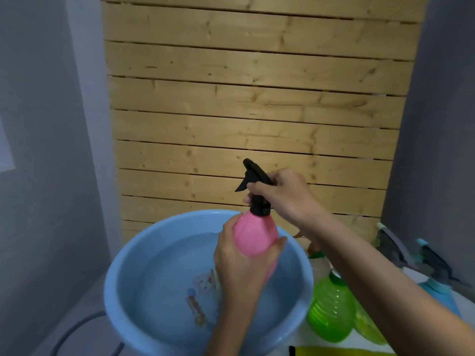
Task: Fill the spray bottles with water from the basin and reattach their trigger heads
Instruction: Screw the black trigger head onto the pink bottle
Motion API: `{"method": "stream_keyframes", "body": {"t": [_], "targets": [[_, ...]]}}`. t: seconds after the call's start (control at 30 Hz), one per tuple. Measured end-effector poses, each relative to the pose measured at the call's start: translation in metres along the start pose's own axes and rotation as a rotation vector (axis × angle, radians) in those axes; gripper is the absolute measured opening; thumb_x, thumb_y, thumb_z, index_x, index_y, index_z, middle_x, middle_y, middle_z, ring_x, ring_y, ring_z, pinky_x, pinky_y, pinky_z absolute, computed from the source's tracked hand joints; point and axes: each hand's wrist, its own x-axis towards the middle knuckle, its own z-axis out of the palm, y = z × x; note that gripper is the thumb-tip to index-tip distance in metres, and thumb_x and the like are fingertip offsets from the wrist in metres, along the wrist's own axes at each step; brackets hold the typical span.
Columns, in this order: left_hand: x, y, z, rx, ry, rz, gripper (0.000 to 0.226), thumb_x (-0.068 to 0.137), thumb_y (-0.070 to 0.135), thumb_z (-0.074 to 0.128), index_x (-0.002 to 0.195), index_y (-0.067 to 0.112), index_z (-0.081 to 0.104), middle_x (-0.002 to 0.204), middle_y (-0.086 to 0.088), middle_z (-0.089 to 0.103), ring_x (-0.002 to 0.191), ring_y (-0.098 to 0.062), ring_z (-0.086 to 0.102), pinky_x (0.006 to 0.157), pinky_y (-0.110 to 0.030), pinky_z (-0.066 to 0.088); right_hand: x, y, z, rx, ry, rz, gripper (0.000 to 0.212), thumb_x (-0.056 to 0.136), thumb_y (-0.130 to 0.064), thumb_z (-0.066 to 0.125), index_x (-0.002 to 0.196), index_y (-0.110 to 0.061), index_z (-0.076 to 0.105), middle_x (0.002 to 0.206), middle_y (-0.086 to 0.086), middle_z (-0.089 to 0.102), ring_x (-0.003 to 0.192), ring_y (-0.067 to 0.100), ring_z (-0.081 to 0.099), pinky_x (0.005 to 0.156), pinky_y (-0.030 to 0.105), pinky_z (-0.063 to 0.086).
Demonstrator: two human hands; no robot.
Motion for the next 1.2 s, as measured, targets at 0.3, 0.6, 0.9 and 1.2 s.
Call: {"method": "stream_keyframes", "body": {"t": [0.3,0.6,0.9,1.2], "targets": [[0.009,0.027,0.021,0.134,-0.374,0.279,0.085,0.067,0.078,0.047,0.14,0.06,0.007,0.147,0.016,0.034,0.132,-0.009,0.032,0.106,-0.034,0.033,0.022,-0.016,-0.069,0.044,0.07,0.091,0.012,0.091,-0.012,0.062,0.099,-0.003,0.065,0.076,0.006,0.071,0.072,0.016,0.066,0.07,0.025,0.053],[0.021,0.032,0.045,0.356,-0.46,0.504,0.073,0.082,0.07,0.034,0.142,0.058,-0.006,0.157,0.009,0.022,0.144,-0.011,0.012,0.117,-0.04,0.016,0.047,-0.014,-0.135,-0.072,0.174,0.13,0.027,0.094,-0.014,0.058,0.119,-0.002,0.058,0.094,0.01,0.071,0.084,0.016,0.067,0.076,0.025,0.049],[0.028,0.029,0.053,0.424,-0.425,0.606,0.07,0.087,0.062,0.037,0.14,0.06,-0.008,0.155,0.008,0.027,0.145,-0.014,0.012,0.115,-0.034,0.012,0.055,0.044,-0.15,-0.222,0.257,0.092,0.027,0.097,-0.019,0.054,0.12,-0.005,0.06,0.096,0.009,0.069,0.096,0.024,0.062,0.081,0.034,0.048],[0.035,0.017,0.045,0.482,-0.441,0.707,0.062,0.092,0.054,0.041,0.144,0.055,0.007,0.157,0.007,0.02,0.145,-0.008,0.008,0.117,-0.025,0.006,0.064,0.127,-0.146,-0.346,0.259,0.266,0.021,0.095,-0.018,0.059,0.098,0.0,0.07,0.096,0.018,0.068,0.089,0.032,0.06,0.065,0.032,0.039]]}}
